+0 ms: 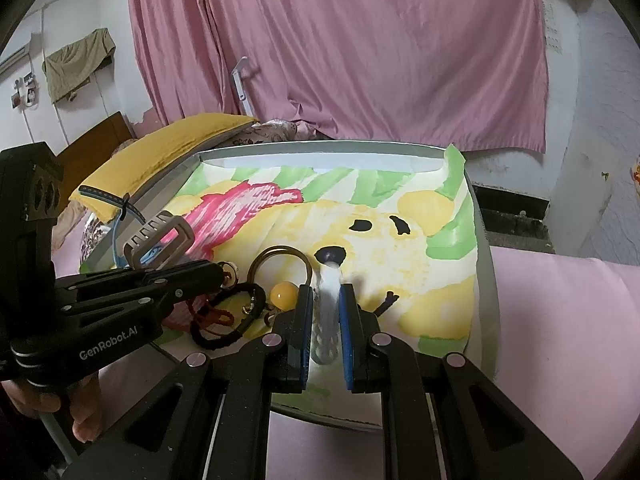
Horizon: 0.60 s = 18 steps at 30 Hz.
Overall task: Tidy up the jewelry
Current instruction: 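Lower both items onto the cloth and open both grippers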
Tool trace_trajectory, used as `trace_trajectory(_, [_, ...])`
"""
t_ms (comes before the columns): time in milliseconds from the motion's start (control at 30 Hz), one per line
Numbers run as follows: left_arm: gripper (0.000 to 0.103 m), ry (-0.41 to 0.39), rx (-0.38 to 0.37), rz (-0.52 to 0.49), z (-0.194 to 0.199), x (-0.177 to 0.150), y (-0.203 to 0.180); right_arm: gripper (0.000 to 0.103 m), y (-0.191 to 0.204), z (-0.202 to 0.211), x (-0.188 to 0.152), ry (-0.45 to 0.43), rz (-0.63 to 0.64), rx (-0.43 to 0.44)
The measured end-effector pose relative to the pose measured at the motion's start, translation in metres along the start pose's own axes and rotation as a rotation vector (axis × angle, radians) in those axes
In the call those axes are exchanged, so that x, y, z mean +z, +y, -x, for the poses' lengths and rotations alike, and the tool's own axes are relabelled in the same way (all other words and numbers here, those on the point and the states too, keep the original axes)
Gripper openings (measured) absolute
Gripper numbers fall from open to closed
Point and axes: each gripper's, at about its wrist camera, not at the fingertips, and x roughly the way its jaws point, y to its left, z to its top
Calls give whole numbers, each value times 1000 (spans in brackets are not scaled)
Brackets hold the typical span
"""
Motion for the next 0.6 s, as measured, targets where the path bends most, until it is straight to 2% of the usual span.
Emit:
trace_trajectory(167, [6, 4, 4, 12, -1, 0, 3, 15, -1, 1, 0, -4, -9, 1])
trace_trajectory(233, [6, 4, 5, 17, -1, 0, 4, 26, -2, 1, -1, -7, -14, 1])
trace_trajectory(267, [6, 3, 5, 18, 0, 0, 4, 28, -3, 2, -1, -11, -16, 0])
trace_trajectory(400, [7, -3, 8, 21, 1, 0, 5, 29, -2, 4, -2, -25, -16, -1])
trace_trajectory(467, [8, -9, 9, 19, 2, -1, 6, 29, -2, 5, -1, -37, -16, -2])
trace_trajectory(600, [16, -28, 10, 12, 7, -1, 4, 37, -3, 10, -2, -59, -20, -5])
